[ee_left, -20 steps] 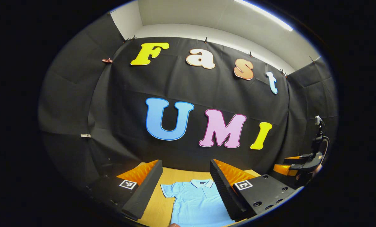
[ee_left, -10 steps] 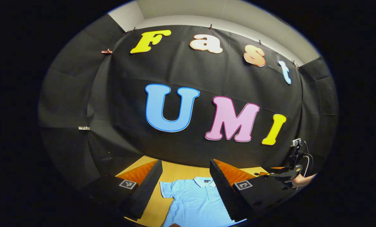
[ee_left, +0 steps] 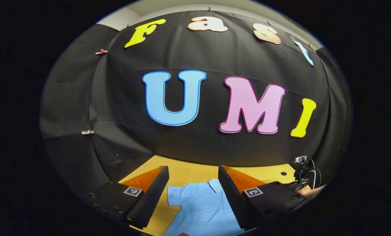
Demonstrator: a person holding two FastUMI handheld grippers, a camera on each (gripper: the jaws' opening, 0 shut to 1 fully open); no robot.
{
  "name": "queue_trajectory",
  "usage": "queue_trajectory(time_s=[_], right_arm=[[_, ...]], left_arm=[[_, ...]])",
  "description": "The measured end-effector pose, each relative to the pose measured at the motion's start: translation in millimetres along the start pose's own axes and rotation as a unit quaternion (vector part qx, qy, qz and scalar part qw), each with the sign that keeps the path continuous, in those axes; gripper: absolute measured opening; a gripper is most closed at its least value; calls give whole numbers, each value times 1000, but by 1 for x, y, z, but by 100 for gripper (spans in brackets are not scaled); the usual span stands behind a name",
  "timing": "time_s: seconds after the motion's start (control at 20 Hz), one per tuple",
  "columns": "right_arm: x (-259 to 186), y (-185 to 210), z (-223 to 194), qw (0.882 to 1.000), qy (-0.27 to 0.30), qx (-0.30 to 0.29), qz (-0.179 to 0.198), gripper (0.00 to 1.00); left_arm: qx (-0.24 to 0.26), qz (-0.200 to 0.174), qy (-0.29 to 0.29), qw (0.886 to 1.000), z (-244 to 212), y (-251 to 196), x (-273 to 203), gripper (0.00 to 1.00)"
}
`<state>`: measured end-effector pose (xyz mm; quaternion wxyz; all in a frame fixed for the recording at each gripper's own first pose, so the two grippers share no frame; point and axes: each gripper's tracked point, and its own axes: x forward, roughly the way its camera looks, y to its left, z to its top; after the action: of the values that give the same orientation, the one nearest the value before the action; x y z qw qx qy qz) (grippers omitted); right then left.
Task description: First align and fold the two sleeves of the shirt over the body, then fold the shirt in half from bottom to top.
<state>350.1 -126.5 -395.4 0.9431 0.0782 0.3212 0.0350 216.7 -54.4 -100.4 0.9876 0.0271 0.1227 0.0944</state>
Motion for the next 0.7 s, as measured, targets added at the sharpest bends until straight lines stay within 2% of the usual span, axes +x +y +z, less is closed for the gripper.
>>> queue_trajectory(time_s=[0.2, 0.25, 0.3, 0.35, 0.4, 0.45, 0.5, 0.6, 0.7], right_arm=[[9, 2, -11, 1000, 22, 5, 2, 96], [12, 4, -15, 1000, 30, 0, 0, 90], [18, 3, -28, 999, 48, -5, -9, 75], [14, 3, -24, 999, 41, -7, -13, 71], [16, -1, -27, 998, 53, -3, -25, 72], [18, -8, -24, 998, 51, 3, -39, 61], [10, -12, -21, 998, 48, 15, -41, 40], [18, -11, -21, 997, 48, 49, -42, 15], [21, -10, -23, 995, 53, 73, -46, 2]], left_arm=[[3, 3, 7, 1000, -3, -4, 9, 97], [1, 5, 8, 1000, -2, -3, 9, 97], [0, 6, 10, 1000, -3, -2, 7, 97], [2, 6, 10, 1000, -1, 0, 5, 97], [4, 7, 9, 1000, -1, 4, 3, 97], [6, 13, 9, 1000, -1, 12, 2, 97], [5, 16, 11, 1000, -2, 16, 2, 97], [-1, 20, 13, 1000, -3, 24, 1, 97], [-3, 22, 9, 1000, -2, 33, -3, 97]])
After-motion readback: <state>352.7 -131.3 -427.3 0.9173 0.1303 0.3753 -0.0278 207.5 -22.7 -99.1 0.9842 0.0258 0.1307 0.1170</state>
